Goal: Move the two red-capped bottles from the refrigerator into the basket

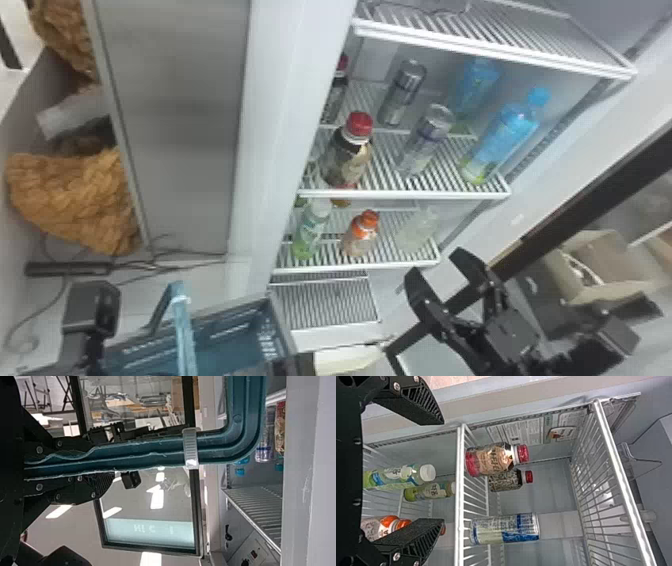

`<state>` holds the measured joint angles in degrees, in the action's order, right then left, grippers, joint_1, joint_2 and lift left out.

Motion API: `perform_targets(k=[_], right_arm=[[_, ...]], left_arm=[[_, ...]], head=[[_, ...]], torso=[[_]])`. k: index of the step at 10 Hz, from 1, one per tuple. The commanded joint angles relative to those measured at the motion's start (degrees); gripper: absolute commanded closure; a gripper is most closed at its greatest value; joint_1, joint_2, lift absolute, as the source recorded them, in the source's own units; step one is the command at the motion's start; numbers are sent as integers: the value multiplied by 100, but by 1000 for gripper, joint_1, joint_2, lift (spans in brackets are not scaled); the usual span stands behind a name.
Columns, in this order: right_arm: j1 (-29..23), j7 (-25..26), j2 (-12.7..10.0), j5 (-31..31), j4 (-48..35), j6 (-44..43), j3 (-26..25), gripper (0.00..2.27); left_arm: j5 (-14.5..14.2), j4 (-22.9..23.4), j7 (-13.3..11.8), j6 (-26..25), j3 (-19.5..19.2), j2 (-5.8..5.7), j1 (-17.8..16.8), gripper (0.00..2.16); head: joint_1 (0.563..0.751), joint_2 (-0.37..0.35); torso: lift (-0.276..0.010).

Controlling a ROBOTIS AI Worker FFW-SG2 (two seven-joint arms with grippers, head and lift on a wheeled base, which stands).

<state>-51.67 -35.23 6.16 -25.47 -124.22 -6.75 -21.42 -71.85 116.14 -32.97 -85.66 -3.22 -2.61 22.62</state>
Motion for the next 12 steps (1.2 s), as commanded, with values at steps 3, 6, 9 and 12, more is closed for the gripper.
perform_targets(k=[3, 6, 9, 12], right_arm=[[161, 25, -10, 56, 40, 84, 6, 139], [273, 25, -54, 45, 54, 295, 6, 137], [344, 60, -80, 433, -297, 647, 40, 131], [667, 218, -221, 536, -340, 717, 212, 131]], left_arm=[[-24, 50, -8, -40, 47, 24, -138, 1205], [-161, 106, -34, -138, 25, -81, -82, 1205], [-161, 121, -25, -124, 25, -46, -124, 1205], [-139, 121, 1, -138, 59, -20, -153, 1205]], head=[[695, -350], [695, -350], [695, -350], [695, -350]], torso=[[0], [0], [0], [0]])
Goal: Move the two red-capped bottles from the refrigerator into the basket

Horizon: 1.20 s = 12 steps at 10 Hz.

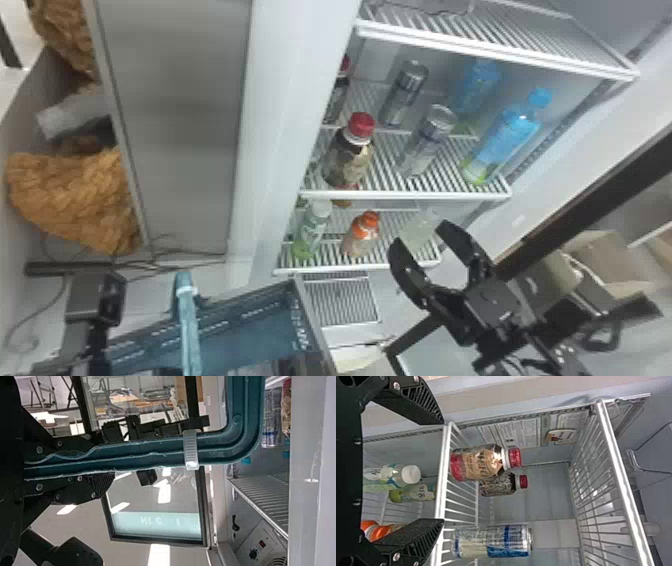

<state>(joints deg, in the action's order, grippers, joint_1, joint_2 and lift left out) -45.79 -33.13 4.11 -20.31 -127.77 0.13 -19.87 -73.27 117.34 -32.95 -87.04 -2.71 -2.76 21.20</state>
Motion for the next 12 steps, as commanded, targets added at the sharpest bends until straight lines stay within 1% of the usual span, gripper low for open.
perform_targets(k=[1, 5, 10, 12], right_arm=[[206, 79, -15, 20, 43, 57, 136, 134], [797, 281, -77, 226, 198, 128, 273, 136], [1401, 457, -68, 511, 282, 634, 502, 136], [1570, 483, -15, 591, 296, 831, 627, 136]], left_arm=[[3, 0, -1, 0, 9, 3, -11, 1205], [3, 0, -1, -14, 54, -5, -81, 1205], [-9, 0, -1, -14, 66, 3, -123, 1205], [-9, -14, -1, -14, 77, 3, -138, 1205]], head=[[695, -350], [695, -350], [695, -350], [695, -350]], torso=[[0], [0], [0], [0]])
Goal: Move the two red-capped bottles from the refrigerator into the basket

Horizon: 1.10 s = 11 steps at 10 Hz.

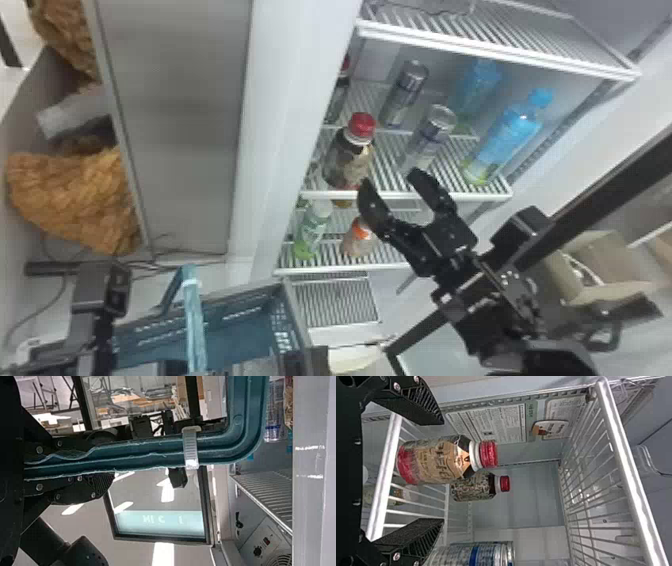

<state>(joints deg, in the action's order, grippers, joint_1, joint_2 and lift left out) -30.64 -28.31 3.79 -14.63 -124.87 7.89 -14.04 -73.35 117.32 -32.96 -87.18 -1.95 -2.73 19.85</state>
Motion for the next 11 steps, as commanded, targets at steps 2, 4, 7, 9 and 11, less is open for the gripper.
perform_targets(k=[2, 4, 7, 9, 11], right_arm=[[224, 54, 51, 69, 119, 111, 193, 136], [463, 142, 60, 115, 302, 153, 353, 136], [758, 247, 122, 172, 569, 153, 570, 137], [955, 300, 157, 172, 766, 153, 718, 137], [1068, 406, 157, 218, 851, 153, 776, 137]], left_arm=[[0, -11, 0, 0, 1, -8, -2, 1205], [11, -11, 0, 0, 13, 1, -2, 1205], [11, -11, 8, 0, 13, -8, -2, 1205], [11, -25, 17, -14, 13, -8, -2, 1205], [11, -25, 17, -14, 13, -8, -16, 1205]], head=[[695, -350], [695, -350], [695, -350], [695, -350], [695, -350]], torso=[[0], [0], [0], [0], [0]])
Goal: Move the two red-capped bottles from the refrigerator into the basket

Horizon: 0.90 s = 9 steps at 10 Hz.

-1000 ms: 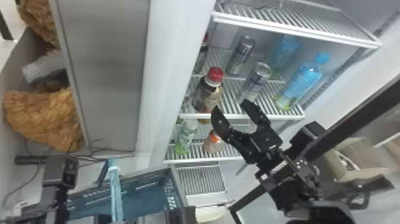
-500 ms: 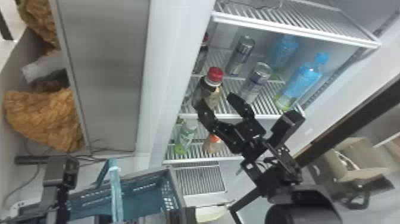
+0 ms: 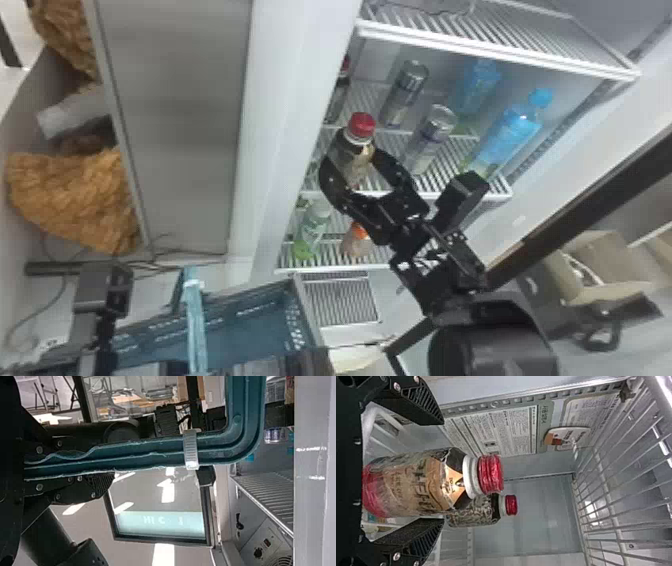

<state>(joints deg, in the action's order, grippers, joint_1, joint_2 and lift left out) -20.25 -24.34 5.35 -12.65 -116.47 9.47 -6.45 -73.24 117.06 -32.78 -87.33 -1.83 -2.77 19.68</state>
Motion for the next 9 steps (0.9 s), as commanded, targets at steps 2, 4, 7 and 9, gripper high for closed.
perform_targets(k=[2, 4, 7, 9], right_arm=[[56, 113, 1, 42, -3, 9, 16, 137], [140, 122, 19, 42, 123, 9, 16, 157], [295, 122, 45, 65, 236, 135, 16, 1130], [267, 122, 54, 99, 207, 135, 16, 1277]], left_arm=[[0, -13, -1, -13, 0, -4, -13, 1205], [11, -13, -1, -27, 0, -4, -13, 1205], [11, -13, -1, -41, 11, -13, -13, 1205], [0, -13, -1, -41, 11, -13, -13, 1205]], head=[[695, -350], [695, -350], [695, -350], [695, -350]], torso=[[0], [0], [0], [0]])
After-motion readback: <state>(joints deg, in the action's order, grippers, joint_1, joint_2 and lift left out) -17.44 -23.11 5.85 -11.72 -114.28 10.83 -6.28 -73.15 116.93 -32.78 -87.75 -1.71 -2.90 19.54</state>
